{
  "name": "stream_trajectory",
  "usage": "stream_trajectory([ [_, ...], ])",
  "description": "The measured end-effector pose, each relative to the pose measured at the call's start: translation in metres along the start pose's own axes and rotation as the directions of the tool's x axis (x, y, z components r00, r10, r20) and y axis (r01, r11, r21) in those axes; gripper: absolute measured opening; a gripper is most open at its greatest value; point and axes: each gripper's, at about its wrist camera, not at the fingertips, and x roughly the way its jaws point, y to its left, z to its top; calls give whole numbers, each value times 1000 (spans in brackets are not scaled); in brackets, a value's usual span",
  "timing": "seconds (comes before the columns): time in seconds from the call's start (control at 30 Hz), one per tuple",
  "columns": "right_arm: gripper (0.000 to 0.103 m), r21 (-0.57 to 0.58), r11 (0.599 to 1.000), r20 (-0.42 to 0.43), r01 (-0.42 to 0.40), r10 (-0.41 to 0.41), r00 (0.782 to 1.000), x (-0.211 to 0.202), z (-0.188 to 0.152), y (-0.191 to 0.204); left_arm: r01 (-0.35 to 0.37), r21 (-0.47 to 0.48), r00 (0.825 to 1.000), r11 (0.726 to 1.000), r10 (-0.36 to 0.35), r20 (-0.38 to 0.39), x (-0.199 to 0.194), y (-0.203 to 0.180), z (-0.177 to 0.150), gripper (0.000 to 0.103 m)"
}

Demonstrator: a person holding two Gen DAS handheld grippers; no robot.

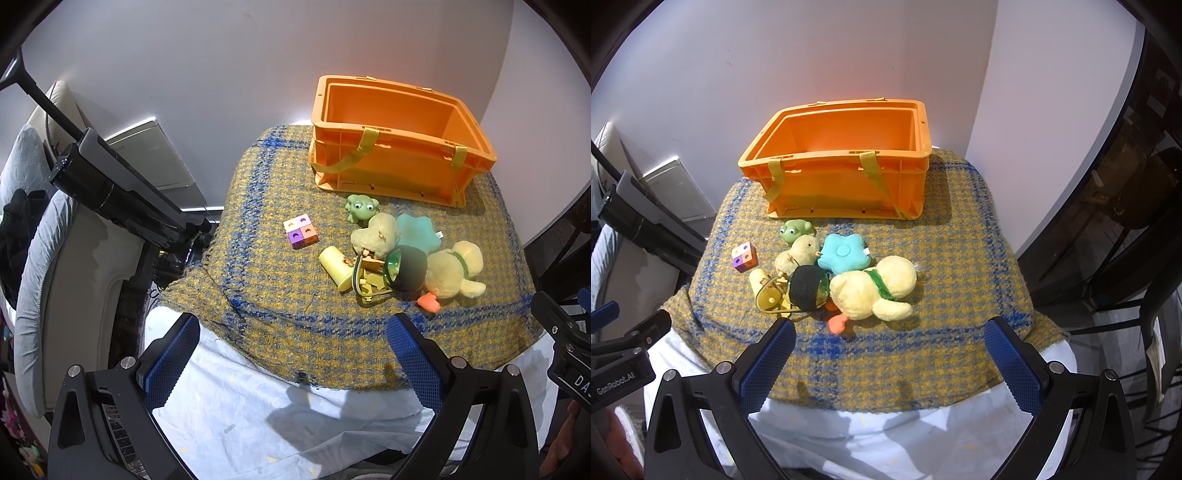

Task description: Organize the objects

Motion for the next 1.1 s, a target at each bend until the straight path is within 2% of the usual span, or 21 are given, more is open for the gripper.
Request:
stream_trajectory([
  [0.23, 102, 13, 1000, -2, 9, -9, 1000, 6, 1, -1, 31, 66, 1000, 997, -31, 6, 6, -2, 4, 103],
  [0.33, 102, 20, 1000, -2, 12, -12, 1000, 8, 1, -2, 52, 127, 998, 991, -54, 12, 9, -4, 6, 103],
  [0.37, 102, 22, 1000, 0, 11, -11, 1000, 9, 1, -2, 162, 357, 985, 920, -175, 2, 10, -4, 6, 103],
  [0.4, 102, 25, 1000, 0, 11, -11, 1000, 11, 1, -2, 160, 364, 985, 918, -174, 5, 12, -5, 6, 103],
  [0.43, 102, 28, 1000, 0, 11, -11, 1000, 13, 0, -3, 186, 430, 979, 883, -205, -3, 14, -6, 6, 103],
  [0.47, 102, 31, 999, -1, 12, -11, 1000, 15, 0, -3, 200, 461, 975, 865, -221, -8, 15, -8, 6, 103],
  [0.63, 102, 63, 998, -16, 13, -12, 1000, 28, -3, -3, 211, 485, 973, 849, -229, -23, 28, -13, 4, 103],
  [0.7, 102, 71, 997, -17, 10, -9, 1000, 34, -4, -2, 231, 509, 968, 830, -248, -35, 33, -16, 2, 103],
  [0.77, 102, 79, 997, -21, 4, -2, 1000, 39, -6, -3, 275, 526, 956, 805, -288, -59, 38, -18, 1, 103],
  [0.8, 102, 83, 997, -23, 1, 1, 1000, 42, -6, -3, 298, 547, 948, 783, -309, -74, 40, -19, 1, 103],
  [0.9, 102, 89, 996, -26, 2, 0, 1000, 50, -7, -4, 332, 551, 937, 766, -336, -97, 49, -23, 0, 103],
  [1.07, 102, 106, 994, -33, 35, -32, 999, 61, -8, -2, 345, 558, 935, 755, -332, -129, 69, -33, -4, 103],
  [1.1, 102, 103, 994, -33, 37, -34, 999, 64, -8, -1, 359, 579, 929, 732, -341, -144, 74, -35, -4, 103],
])
